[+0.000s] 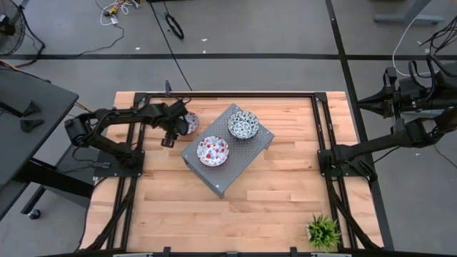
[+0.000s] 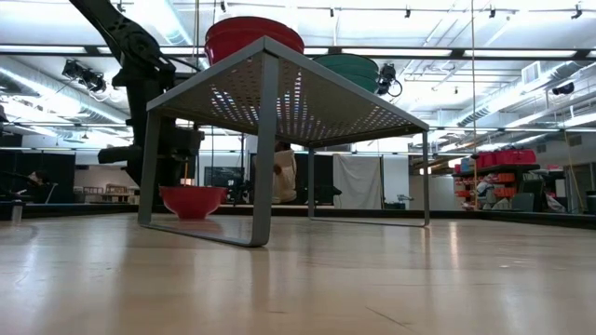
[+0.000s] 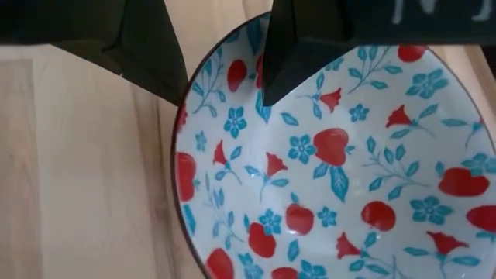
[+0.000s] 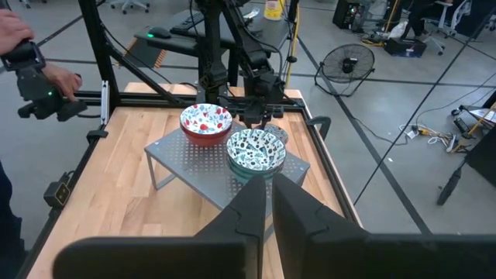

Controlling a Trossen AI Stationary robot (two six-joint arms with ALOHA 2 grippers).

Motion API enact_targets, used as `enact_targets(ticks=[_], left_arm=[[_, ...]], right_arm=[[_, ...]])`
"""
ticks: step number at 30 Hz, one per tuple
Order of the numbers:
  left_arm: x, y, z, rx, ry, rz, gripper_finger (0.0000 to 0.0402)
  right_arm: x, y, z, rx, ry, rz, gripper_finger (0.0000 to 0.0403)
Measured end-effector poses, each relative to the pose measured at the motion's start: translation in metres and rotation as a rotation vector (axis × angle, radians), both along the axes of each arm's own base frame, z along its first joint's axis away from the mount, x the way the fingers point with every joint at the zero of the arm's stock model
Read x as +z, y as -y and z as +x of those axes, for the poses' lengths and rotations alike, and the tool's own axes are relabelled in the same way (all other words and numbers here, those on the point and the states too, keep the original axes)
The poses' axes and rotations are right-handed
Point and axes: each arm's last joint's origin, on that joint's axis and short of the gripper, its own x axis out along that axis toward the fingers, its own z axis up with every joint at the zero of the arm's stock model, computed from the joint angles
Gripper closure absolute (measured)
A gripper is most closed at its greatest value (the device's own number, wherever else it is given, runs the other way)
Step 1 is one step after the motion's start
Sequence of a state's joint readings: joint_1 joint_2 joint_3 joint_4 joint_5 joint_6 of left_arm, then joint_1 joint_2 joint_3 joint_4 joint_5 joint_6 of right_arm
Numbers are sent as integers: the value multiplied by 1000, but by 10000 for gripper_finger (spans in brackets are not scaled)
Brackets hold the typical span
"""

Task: Pick & Place Mini bowls
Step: Stack the red patterned bowl on top of the red patterned bowls on the shelf

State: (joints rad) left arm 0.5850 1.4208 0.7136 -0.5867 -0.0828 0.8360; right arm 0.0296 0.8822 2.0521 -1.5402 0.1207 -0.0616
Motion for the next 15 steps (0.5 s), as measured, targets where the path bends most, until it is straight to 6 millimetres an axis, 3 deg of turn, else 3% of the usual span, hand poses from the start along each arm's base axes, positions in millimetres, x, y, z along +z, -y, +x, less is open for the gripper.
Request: enact_targets(ticks=[15], left_arm=[[12,-3,11,-13,63,16,229]], right_arm=[[0,0,0,0,0,0,376]])
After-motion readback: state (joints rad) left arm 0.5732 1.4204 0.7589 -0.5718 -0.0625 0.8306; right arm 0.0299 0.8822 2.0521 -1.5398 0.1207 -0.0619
